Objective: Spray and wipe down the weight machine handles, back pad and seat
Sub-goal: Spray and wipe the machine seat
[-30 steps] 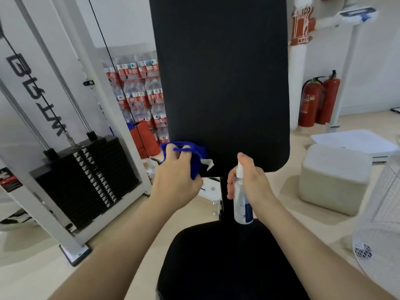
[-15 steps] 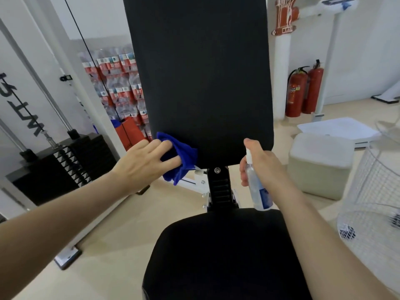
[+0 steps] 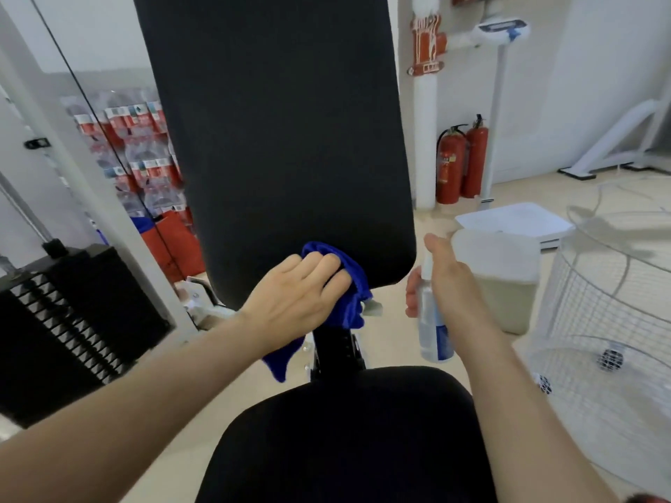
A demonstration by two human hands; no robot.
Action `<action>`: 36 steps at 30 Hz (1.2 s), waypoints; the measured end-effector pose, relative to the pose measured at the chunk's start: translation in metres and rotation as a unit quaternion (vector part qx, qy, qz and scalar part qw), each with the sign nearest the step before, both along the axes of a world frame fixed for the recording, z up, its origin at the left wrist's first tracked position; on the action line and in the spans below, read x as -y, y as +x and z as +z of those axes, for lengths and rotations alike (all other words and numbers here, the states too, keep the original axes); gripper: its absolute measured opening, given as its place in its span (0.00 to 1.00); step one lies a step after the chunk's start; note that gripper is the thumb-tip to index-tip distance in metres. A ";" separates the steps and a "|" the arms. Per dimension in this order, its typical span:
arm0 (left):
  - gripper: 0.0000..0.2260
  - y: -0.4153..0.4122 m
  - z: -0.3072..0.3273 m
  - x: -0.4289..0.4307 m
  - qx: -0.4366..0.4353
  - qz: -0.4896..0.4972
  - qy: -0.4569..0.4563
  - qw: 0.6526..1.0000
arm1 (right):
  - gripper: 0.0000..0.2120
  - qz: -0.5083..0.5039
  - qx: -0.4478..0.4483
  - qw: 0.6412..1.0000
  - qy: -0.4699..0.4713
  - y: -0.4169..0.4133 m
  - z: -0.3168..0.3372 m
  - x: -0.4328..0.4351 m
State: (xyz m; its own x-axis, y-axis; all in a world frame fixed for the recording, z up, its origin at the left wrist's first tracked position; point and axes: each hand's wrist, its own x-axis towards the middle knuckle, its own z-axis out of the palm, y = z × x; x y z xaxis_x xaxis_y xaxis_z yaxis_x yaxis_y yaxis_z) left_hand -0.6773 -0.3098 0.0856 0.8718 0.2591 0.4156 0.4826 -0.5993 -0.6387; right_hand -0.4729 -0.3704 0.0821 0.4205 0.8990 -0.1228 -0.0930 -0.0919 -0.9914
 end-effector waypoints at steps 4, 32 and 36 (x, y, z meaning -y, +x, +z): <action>0.16 0.045 -0.009 0.002 0.116 0.010 -0.024 0.993 | 0.27 -0.008 0.016 1.000 0.003 0.010 -0.003 0.002; 0.16 0.043 0.040 -0.006 -0.089 -0.050 0.079 0.992 | 0.29 0.019 0.027 0.999 0.025 0.026 -0.009 0.040; 0.18 0.050 0.053 -0.024 0.104 0.008 0.008 0.995 | 0.29 0.115 0.124 0.985 -0.024 0.035 0.000 0.046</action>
